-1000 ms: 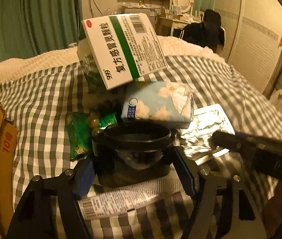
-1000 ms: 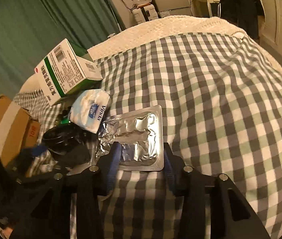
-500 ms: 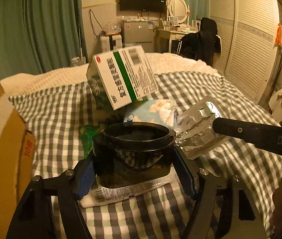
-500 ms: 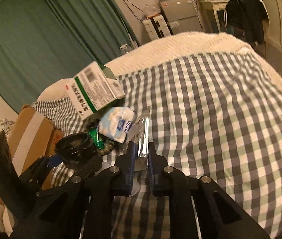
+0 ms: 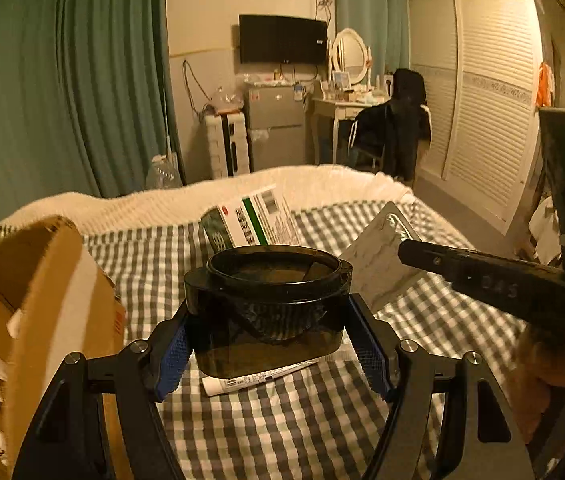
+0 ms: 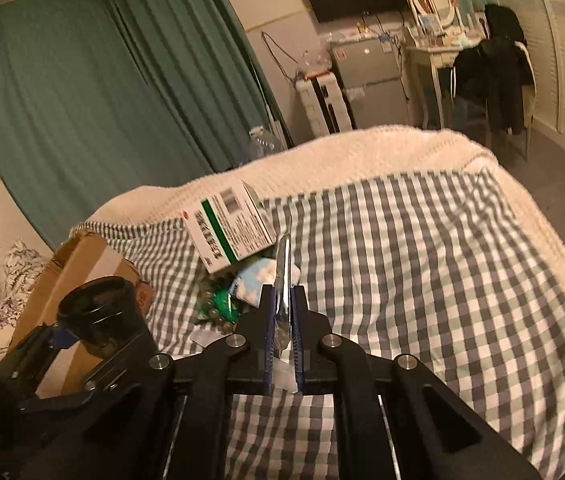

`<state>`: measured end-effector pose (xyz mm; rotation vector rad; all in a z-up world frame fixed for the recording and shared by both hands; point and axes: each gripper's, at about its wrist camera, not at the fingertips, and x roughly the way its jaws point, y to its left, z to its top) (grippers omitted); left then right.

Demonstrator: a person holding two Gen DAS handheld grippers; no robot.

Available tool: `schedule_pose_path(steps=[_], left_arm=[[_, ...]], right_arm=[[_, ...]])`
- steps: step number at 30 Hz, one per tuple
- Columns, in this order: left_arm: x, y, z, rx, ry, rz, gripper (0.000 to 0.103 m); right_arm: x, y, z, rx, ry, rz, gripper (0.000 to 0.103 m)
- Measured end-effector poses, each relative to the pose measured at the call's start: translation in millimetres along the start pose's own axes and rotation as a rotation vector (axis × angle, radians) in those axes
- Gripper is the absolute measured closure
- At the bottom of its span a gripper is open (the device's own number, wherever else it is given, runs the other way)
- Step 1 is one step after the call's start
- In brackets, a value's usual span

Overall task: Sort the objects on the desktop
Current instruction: 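Lift and carry the black container and blister pack with both tools over the box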

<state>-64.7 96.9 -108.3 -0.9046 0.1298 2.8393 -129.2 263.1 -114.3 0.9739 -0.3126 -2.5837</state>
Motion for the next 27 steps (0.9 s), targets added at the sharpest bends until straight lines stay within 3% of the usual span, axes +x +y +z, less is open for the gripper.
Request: schedule_pose_path(steps=[7,19,27], left_arm=[[-42,8,10,0.001,-0.058,0.011,0.03],[-114,51,18,-0.035,-0.18,0.108,0.03],[-141,78,14,-0.074,-0.204,0.132,0.03]], right_arm=[[-39,26,6,-0.058,-0.093,-0.014,0.096],[-106,69,17,-0.14,-0.231,0.028,0.096],[-130,92,19,-0.147,-0.266,0.066,0.096]])
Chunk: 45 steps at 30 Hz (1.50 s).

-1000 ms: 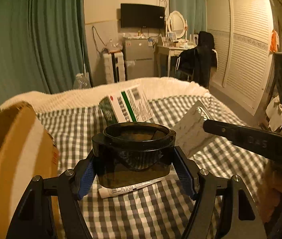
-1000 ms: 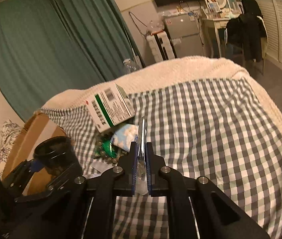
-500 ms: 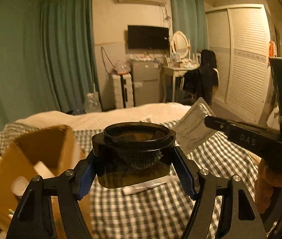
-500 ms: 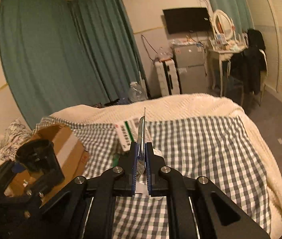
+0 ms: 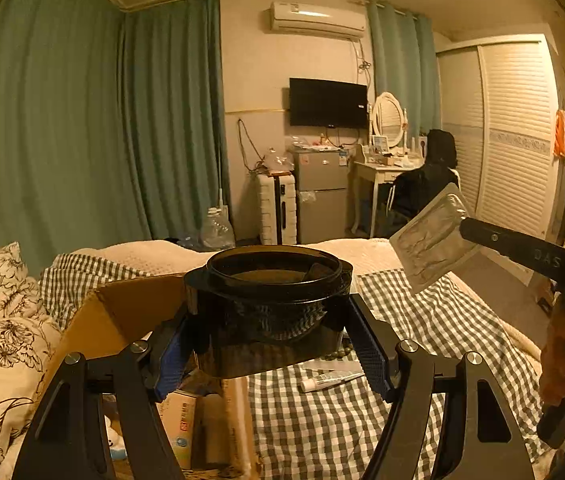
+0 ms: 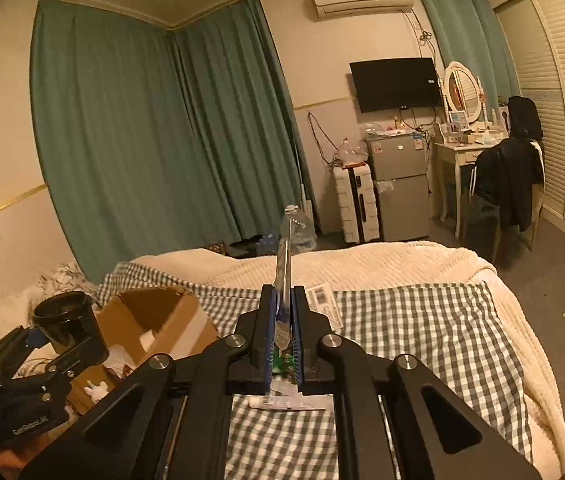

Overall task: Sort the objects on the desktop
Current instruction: 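Lift and carry the black container and blister pack with both tools over the box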

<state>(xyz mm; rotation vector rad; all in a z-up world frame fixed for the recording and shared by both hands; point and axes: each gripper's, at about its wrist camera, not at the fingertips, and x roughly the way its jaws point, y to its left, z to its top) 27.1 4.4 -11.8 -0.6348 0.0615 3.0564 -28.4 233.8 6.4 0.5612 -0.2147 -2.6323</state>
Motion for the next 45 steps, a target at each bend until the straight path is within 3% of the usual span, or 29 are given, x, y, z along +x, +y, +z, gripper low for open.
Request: schedule_pose_path(steps=[7,19,25,37,45], left_arm=[[-3,32,-6,-0.022,0.001,0.055,0.03],[3,83,-9,-0.079,0.046,0.105,0.03],[8,99,-13,-0.1,0.072,0.103,0.03],[22,134,-21,-0.106,0.116,0.153,0.03],[45,151,-35,-0.126,0.201,0.165,0.03]], right_arm=[[2,26,-1,-0.038,-0.036,0.038,0.096],[26,56,-12,-0.06,-0.002,0.078,0.096],[31,82,-18,-0.102,-0.013,0.047,0.096],[57,138,-40,-0.188,0.043,0.178,0.096],[82,159,-57,-0.23,0.098,0.239,0.096]])
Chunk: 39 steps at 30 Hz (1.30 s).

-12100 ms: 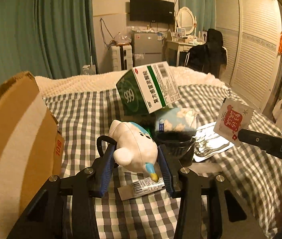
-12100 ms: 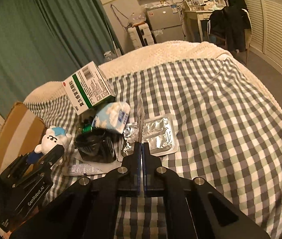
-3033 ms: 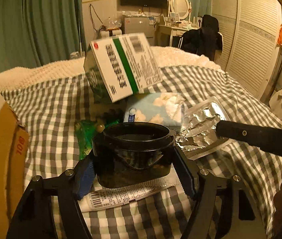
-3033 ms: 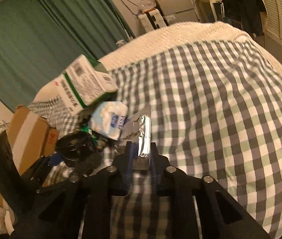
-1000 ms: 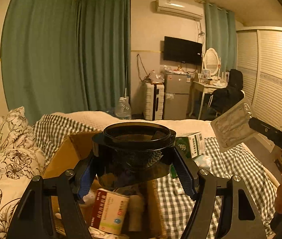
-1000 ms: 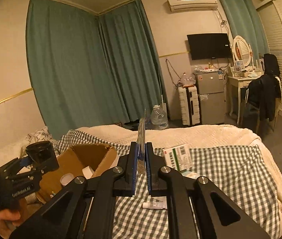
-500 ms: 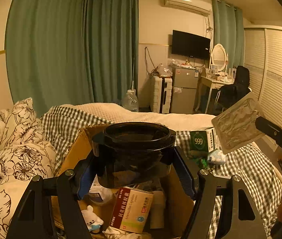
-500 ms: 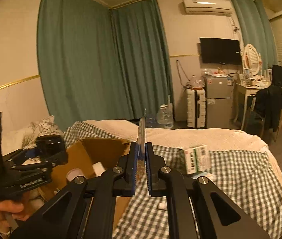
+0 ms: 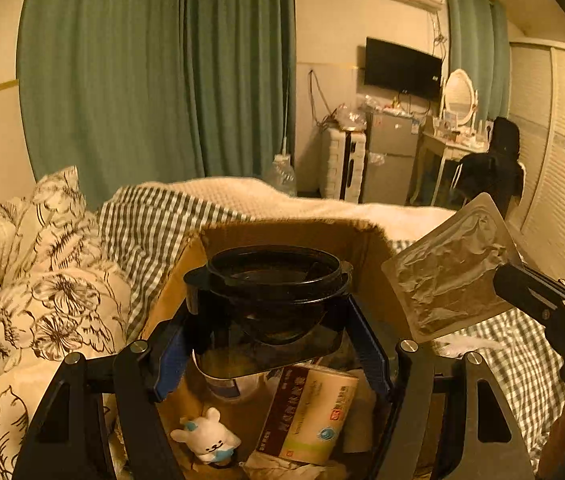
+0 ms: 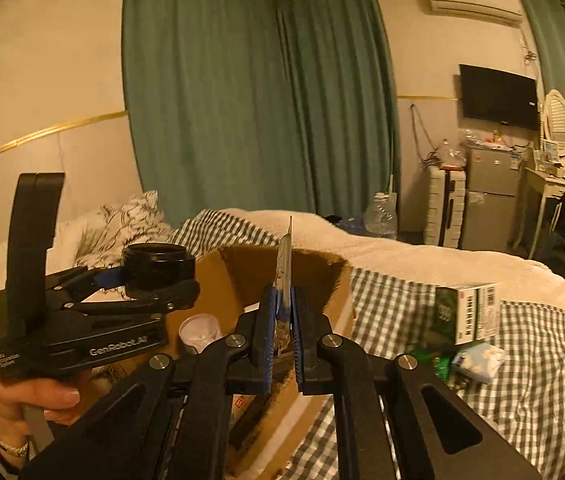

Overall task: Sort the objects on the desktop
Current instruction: 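Lift and carry the black container and blister pack with both tools over the box, then open the left tool to drop the black container while the right drops the blister pack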

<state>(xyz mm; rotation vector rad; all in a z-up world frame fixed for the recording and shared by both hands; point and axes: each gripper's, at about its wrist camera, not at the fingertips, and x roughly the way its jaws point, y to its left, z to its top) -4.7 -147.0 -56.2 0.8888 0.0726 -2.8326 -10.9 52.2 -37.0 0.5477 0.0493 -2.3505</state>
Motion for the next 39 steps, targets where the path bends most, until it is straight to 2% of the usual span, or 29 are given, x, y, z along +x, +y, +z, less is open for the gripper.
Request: schedule_pose_path(steps=[11,17,20,27,29,31,33,35,39], left_arm=[[36,11,-15,-0.002,0.109,0.037,0.03],[44,13,-20,-0.001,0.149,0.054,0.03],[50,10,-25,0.009,0.186,0.058,0.029],[48,14,-23,-0.025,0.185,0.054,0.029],[49,14,-22,-0.026,0.187,0.061,0.028],[44,13,-20,-0.029,0.18,0.062,0.028],[39,12,-17,-0.032,0.159,0.06,0.025],[32,12,-14,-0.036,0.135,0.065,0.02],[20,13,-7,-0.053,0.093,0.059,0.02]], right_arm=[[45,11,-14,-0.009,0.091,0.043,0.096],[69,12,-28,0.002,0.18,0.089,0.095],[70,19,-33,-0.024,0.19,0.088,0.095],[68,18,-34,-0.025,0.184,0.075,0.094],[65,18,-33,-0.025,0.178,0.07,0.089],[62,18,-32,-0.02,0.163,0.075,0.063],[59,19,-30,-0.018,0.148,0.079,0.053],[55,19,-27,-0.023,0.135,0.069,0.05],[42,14,-20,-0.014,0.09,0.039,0.042]])
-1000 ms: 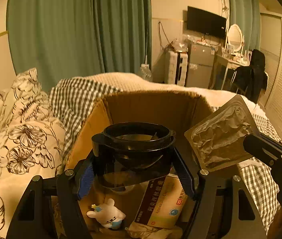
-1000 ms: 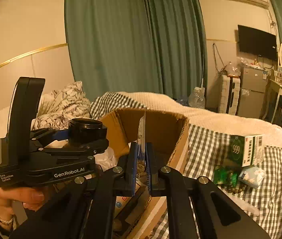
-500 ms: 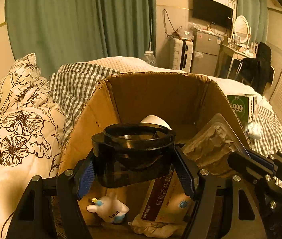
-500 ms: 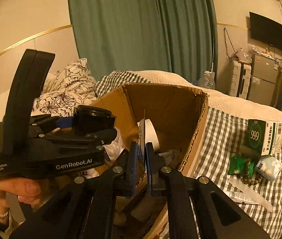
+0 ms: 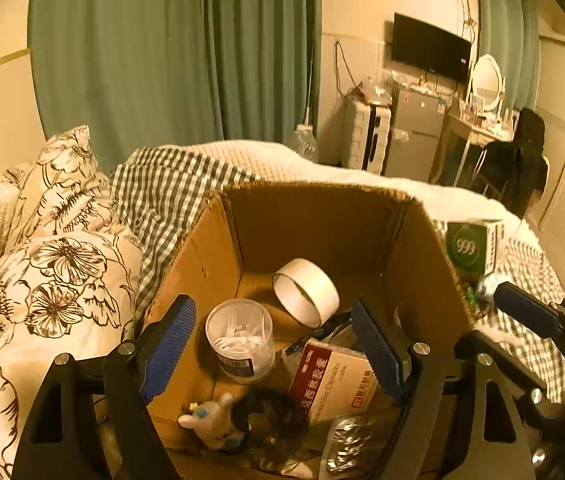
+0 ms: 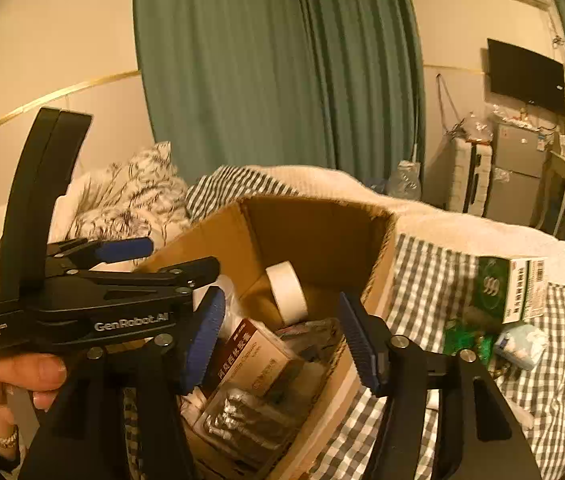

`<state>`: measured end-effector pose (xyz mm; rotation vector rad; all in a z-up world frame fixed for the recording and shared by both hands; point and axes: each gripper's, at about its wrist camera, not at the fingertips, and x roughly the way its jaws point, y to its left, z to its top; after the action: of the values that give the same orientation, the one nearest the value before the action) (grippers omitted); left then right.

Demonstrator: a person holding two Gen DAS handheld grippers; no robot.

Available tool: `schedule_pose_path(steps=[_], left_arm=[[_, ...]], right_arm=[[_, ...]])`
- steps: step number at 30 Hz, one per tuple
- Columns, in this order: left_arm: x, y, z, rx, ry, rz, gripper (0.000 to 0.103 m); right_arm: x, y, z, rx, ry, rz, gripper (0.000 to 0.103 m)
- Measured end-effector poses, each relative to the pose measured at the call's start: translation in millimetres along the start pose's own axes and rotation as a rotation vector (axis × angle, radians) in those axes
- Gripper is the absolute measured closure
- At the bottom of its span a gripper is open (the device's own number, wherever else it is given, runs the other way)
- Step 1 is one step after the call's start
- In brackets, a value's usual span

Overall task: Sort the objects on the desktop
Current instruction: 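Open the left tool to drop the black container while the right drops the blister pack, then move both tools back toward the remaining items on the bedspread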

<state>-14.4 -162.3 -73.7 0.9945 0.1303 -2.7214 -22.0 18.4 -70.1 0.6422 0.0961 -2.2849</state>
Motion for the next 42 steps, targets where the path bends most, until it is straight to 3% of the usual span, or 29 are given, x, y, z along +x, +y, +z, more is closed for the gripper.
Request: schedule_pose_path(steps=[12,16,21,28,37,42], left_arm=[[-36,-18,10,-0.003,-0.082,-0.039,0.014],[-46,-26,11,-0.004,-0.111,-0.056,0.006],[-64,-36,10,-0.058,-0.204,-0.093,0.0],[-80,-53,11,-0.046,-0.273,-0.109,0.0],[-85,-85,3,0.0,-0.306,-0.146,0.0],[-88,-102,0,0.028,-0.323,-0.168,0.0]], right_arm=[[-50,-15,16,0.037,-0.104,-0.055,0.027],[-69,-24,23,0.054,-0.132,-0.079,0.018],[-87,-34,28,0.05,-0.147,-0.134,0.012],[-119,-54,31,0.084,-0.214,-0.199,0.0],[-145,-61,30,-0.044,-0.24,-0.337,0.0],[-156,-75,29,-0.03,-0.26,-0.361,0.0]])
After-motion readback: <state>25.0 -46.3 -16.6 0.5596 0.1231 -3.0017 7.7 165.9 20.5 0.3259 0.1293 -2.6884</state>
